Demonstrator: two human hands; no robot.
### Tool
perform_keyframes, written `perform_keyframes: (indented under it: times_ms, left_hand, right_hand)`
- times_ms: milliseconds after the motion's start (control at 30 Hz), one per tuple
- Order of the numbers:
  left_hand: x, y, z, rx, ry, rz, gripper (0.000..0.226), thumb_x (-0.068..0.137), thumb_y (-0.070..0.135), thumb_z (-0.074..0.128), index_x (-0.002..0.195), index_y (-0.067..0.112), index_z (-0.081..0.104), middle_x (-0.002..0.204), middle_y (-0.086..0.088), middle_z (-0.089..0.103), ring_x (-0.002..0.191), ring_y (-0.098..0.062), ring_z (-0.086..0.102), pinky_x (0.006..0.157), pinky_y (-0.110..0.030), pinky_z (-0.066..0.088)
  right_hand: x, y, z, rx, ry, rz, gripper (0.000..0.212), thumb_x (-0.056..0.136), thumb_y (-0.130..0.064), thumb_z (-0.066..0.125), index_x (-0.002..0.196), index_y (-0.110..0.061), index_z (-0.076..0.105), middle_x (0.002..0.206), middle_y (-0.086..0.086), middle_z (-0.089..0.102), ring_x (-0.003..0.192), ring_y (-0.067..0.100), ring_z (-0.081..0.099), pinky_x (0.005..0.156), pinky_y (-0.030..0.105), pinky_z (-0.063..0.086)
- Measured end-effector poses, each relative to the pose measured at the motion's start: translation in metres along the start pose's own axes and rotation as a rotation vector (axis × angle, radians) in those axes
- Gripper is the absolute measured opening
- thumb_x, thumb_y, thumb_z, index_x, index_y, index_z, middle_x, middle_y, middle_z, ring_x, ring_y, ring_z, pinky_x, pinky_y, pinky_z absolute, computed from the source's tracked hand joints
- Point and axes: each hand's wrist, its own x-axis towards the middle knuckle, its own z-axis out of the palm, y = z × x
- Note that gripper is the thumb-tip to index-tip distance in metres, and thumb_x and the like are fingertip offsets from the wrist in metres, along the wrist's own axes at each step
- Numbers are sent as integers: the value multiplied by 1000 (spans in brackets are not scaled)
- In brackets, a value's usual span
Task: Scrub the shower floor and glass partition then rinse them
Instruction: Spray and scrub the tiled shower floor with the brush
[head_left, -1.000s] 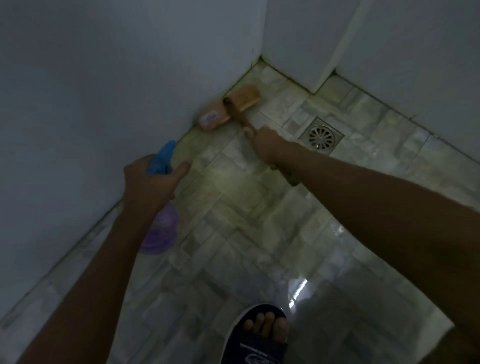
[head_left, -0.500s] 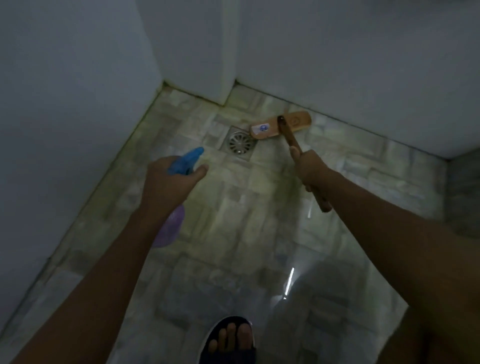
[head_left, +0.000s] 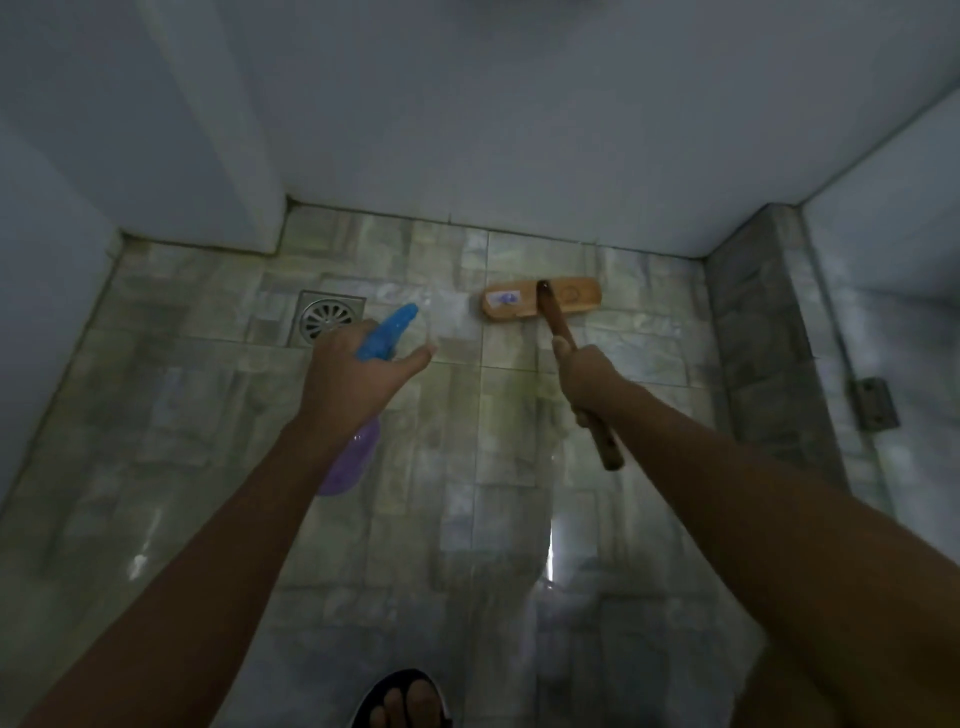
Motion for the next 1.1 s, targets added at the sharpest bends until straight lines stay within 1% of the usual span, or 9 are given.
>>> perform_keyframes:
  times_ms: [100, 200, 300, 400, 467, 633, 700, 900, 1100]
  left_hand:
    - [0, 1, 7, 6, 37, -20, 68, 66, 70, 67, 63, 3, 55, 57, -13, 55, 53, -29, 55, 56, -42, 49]
    - [-2, -1, 3, 41, 41, -6, 67, 69, 68, 66, 61, 2, 54, 55, -14, 54, 52, -29, 54, 54, -44, 50]
    - [-4, -6, -1, 42, 39, 25, 68, 71, 66, 67, 59, 2, 52, 53, -13, 52, 50, -29, 53, 53, -43, 49]
    - [-6, -8, -1, 44, 14, 26, 67, 71, 67, 65, 64, 1, 60, 53, -10, 52, 49, -26, 53, 53, -38, 48]
    - [-8, -7, 1, 83, -19, 10, 63, 69, 72, 61, 70, 9, 63, 54, -8, 53, 50, -23, 54, 54, -35, 46]
    - [3, 3, 6, 151, -47, 53, 69, 69, 76, 58, 83, 9, 71, 54, -1, 53, 49, -14, 51, 53, -31, 45]
    - [9, 10, 8, 109, -70, 27, 59, 67, 71, 67, 69, 12, 64, 54, -3, 54, 50, -20, 56, 53, -38, 51]
    - [20, 25, 24, 144, -97, 51, 46, 73, 51, 77, 60, 13, 54, 53, 2, 50, 47, -12, 46, 51, -27, 37]
    - [19, 34, 31, 79, -60, 98, 46, 75, 44, 80, 60, 9, 55, 54, -3, 52, 47, -12, 45, 49, -25, 36]
  right_hand:
    - [-20, 7, 33, -35, -107, -112, 55, 104, -54, 35, 112, -5, 58, 93, 13, 62, 66, 24, 57, 51, 32, 49]
    - [-69, 59, 40, -210, -275, -187, 53, 104, -56, 34, 95, -10, 60, 81, 6, 64, 62, 16, 58, 55, 27, 48]
    - [-62, 89, 11, -248, -170, -106, 62, 101, -61, 35, 100, -6, 63, 92, 16, 68, 74, 28, 65, 54, 30, 47]
    - [-20, 69, -19, -66, -17, 33, 59, 101, -61, 36, 101, -5, 57, 80, 12, 60, 58, 27, 58, 37, 28, 43]
    - [4, 41, -23, 77, 28, 40, 57, 102, -58, 35, 108, -4, 56, 79, 12, 59, 53, 25, 54, 41, 28, 46]
    - [-11, -3, 23, 33, -116, -77, 53, 102, -58, 34, 114, -8, 51, 83, 9, 57, 60, 22, 54, 44, 26, 44]
    - [-26, 10, 27, -130, -203, -131, 51, 101, -62, 33, 104, -14, 47, 85, 8, 57, 66, 24, 59, 44, 27, 44]
    - [36, 53, -60, 174, 71, 88, 46, 105, -49, 38, 80, -11, 47, 73, 12, 52, 51, 23, 48, 42, 28, 42]
    - [64, 42, -74, 251, 54, 125, 49, 103, -52, 34, 101, -8, 56, 71, 9, 53, 49, 21, 47, 45, 27, 45]
